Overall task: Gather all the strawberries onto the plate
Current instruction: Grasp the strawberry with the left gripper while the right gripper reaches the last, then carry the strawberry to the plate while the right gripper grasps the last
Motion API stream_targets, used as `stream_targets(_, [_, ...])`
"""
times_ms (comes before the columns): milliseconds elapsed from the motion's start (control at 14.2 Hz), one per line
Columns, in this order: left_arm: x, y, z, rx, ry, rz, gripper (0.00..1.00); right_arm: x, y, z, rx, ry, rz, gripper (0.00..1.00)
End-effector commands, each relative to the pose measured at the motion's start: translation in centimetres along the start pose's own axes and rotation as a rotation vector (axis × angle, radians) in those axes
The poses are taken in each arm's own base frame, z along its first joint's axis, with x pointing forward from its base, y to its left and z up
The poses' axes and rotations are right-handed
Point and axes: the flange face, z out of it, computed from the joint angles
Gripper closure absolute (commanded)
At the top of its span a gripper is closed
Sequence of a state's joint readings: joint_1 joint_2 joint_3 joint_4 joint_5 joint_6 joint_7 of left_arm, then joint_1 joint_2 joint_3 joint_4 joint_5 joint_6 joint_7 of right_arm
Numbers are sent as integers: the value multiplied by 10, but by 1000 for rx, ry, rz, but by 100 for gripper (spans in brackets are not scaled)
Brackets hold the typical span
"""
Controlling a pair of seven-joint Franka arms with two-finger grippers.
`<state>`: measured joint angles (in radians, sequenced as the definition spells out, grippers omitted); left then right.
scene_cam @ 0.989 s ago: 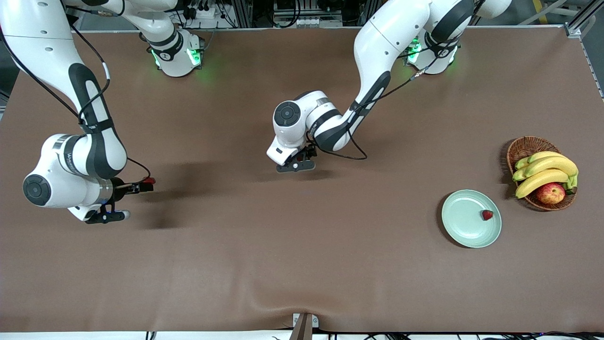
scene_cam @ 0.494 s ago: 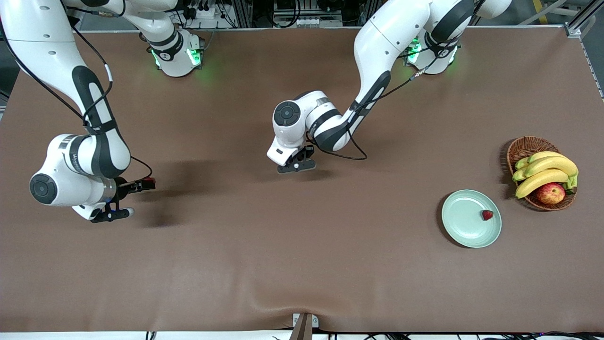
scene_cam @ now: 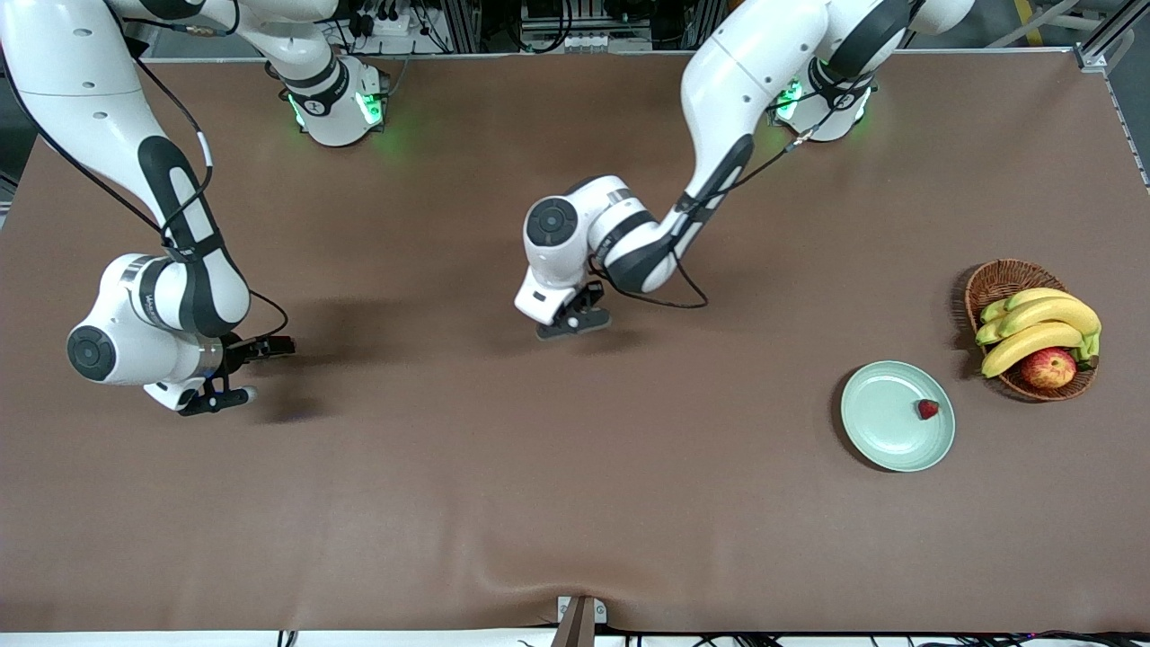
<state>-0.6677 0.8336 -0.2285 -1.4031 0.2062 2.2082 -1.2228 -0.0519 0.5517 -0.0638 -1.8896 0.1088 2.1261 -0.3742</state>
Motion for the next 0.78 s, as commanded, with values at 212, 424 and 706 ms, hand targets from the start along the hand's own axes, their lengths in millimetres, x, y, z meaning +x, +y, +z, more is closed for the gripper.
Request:
stream_targets(212, [197,-142,-108,-55,75,-356,100,-9,0,12,2,-26,-51,14])
stream_targets(424, [268,-233,-95,-6,65,-499,100,-10,0,13,3,-29,-57,26])
stream_targets(706, [331,-347,-66,84,92,-605,100,-10,-1,16,3,-31,-60,34])
